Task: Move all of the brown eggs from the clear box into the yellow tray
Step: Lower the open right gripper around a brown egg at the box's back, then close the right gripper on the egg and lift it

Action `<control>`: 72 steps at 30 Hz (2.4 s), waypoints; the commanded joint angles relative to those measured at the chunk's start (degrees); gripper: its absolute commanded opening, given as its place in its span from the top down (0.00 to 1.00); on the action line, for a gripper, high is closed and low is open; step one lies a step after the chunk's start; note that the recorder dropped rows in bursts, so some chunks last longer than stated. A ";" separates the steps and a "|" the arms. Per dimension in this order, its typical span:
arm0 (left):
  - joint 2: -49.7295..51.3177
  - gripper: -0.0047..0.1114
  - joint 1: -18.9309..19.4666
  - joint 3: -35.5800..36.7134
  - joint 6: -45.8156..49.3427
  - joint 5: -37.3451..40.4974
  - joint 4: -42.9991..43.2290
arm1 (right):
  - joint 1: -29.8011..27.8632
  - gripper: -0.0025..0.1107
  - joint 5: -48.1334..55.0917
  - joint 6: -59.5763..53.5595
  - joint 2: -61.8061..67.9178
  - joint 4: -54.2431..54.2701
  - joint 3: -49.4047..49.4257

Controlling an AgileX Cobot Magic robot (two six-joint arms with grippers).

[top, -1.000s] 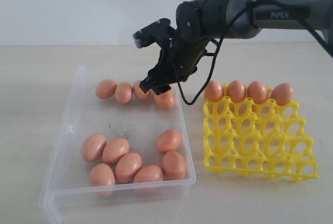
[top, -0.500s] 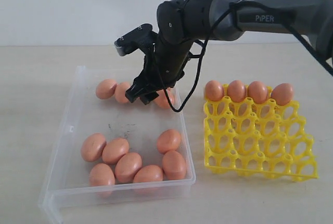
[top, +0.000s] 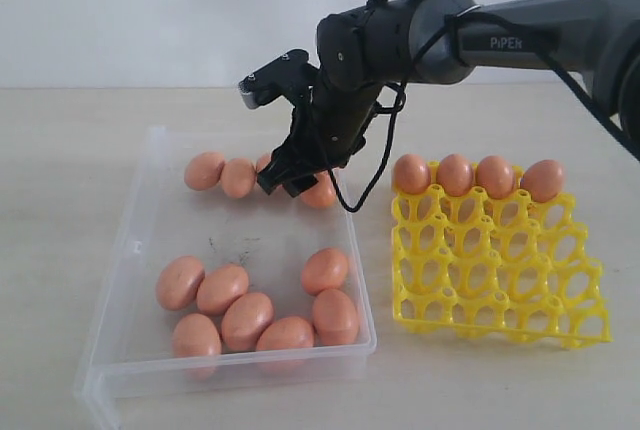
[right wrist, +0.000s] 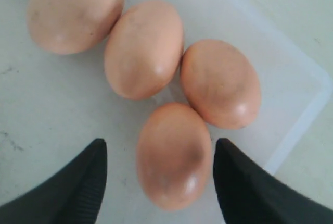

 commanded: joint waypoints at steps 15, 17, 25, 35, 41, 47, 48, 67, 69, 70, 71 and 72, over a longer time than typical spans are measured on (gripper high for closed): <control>-0.10 0.93 -0.45 0.19 0.08 0.00 -0.09 | -0.61 0.51 5.78 -0.25 4.86 -0.53 -4.18; -0.10 0.93 -0.45 0.19 0.08 0.00 -0.09 | -0.61 0.51 6.91 -0.75 4.86 -0.75 -4.18; -0.10 0.93 -0.45 0.19 0.08 0.00 -0.09 | -0.61 0.51 11.39 -1.82 4.86 -0.88 -4.18; -0.10 0.93 -0.45 0.19 0.08 0.00 -0.09 | -0.61 0.98 10.66 -1.69 4.86 -2.16 -4.18; -0.10 0.93 -0.45 0.19 0.08 0.00 -0.09 | -0.61 0.98 -1.65 -3.25 4.32 2.53 -4.02; -0.10 0.93 -0.45 0.19 0.08 0.00 -0.09 | -0.61 0.98 -14.11 -20.53 0.44 18.63 2.71; -0.10 0.93 -0.45 0.19 0.08 0.00 -0.09 | -0.61 0.98 -16.25 -22.83 -0.47 20.40 4.59; -0.10 0.93 -0.45 0.19 0.08 0.00 -0.09 | -1.17 0.98 -79.66 27.32 -11.28 -42.43 36.40; -0.10 0.93 -0.45 0.19 0.08 0.00 -0.09 | -1.17 0.98 -83.94 30.51 -11.28 -42.31 36.40; -0.10 0.93 -0.45 0.19 0.08 0.00 -0.09 | -1.17 0.98 -84.75 29.96 -11.39 -40.37 36.40; -0.10 0.93 -0.45 0.19 0.08 0.00 -0.09 | -1.17 0.98 -84.76 29.10 -11.39 -38.27 36.40; -0.10 0.93 -0.45 0.19 0.08 0.00 -0.09 | -1.17 0.98 -84.76 27.34 -11.39 -36.70 36.40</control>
